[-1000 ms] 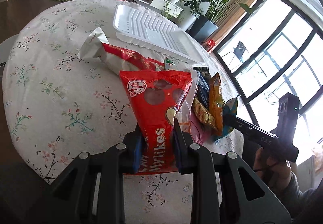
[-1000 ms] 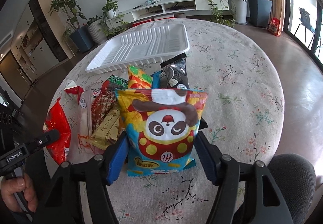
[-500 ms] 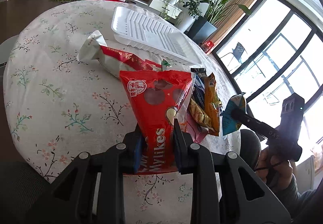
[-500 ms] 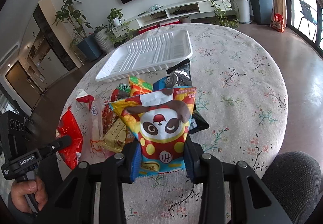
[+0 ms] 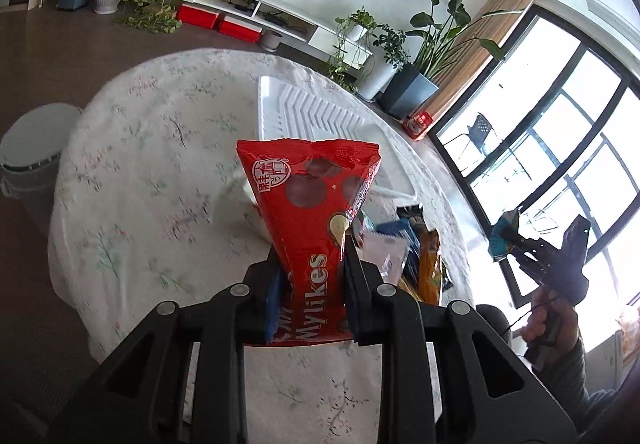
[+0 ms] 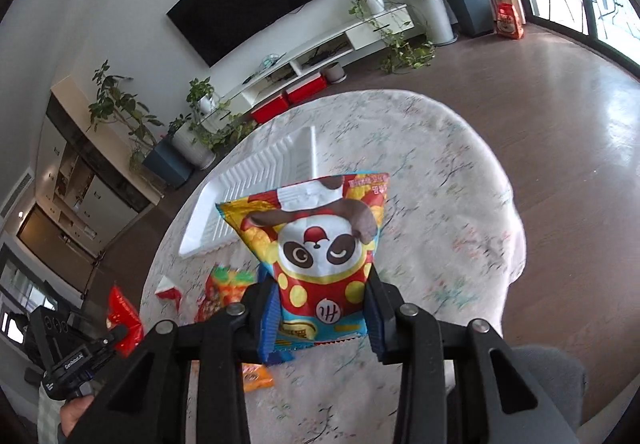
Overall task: Organize snacks
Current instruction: 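Carry both bags over the white tray and release them inside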
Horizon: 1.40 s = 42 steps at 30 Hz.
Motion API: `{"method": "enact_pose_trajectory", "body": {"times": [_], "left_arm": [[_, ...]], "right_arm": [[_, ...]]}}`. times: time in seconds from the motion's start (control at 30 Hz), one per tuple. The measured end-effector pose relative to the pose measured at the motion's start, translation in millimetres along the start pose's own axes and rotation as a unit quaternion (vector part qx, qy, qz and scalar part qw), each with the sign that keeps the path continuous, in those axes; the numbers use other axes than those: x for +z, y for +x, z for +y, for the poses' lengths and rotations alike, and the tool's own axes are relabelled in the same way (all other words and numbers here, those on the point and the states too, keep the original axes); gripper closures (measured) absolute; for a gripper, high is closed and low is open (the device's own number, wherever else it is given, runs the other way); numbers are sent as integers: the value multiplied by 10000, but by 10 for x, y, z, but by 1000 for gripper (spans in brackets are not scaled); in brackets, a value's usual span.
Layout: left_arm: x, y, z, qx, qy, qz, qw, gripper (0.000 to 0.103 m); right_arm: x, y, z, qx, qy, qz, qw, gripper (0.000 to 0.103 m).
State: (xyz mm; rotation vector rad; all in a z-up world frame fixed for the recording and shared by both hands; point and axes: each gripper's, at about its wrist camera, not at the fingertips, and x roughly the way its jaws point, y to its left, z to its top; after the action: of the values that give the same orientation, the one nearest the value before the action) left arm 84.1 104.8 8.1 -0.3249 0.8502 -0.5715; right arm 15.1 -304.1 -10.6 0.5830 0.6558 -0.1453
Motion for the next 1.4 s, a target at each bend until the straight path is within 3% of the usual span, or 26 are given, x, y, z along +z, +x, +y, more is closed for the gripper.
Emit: {"method": "enact_pose_trajectory", "body": {"times": [0.1,0.23,0.37,0.53,0.93,1.13,1.4], "left_arm": [[426,-8,-3,213,294,-70,9993,80],[1001,115,-149,418,815,-52,9958,80],[1447,603,-159,464,921,459,9936,80],[1716,1242,-239,664,1062,885,9882,80],[1500,2476,-302,933,1163,1703,9741,79],[1433,2634,-282,1110,1201,1757,9708,77],[1412,2667,-284,1185,1120,1682,9722,73]], "right_arm": [[403,-13,-123,-221,54,-226,9995,64],[887,129,-8,-163,-99,-270,9995,64],[1136,576,379,169,-487,191,9985,64],[1134,1299,854,416,-899,938,9907,64],[934,2323,1101,133,-1311,1868,9735,64],[820,2563,1034,-139,-1449,2090,9670,64],[727,2647,1044,-409,-1739,1978,9638,57]]}}
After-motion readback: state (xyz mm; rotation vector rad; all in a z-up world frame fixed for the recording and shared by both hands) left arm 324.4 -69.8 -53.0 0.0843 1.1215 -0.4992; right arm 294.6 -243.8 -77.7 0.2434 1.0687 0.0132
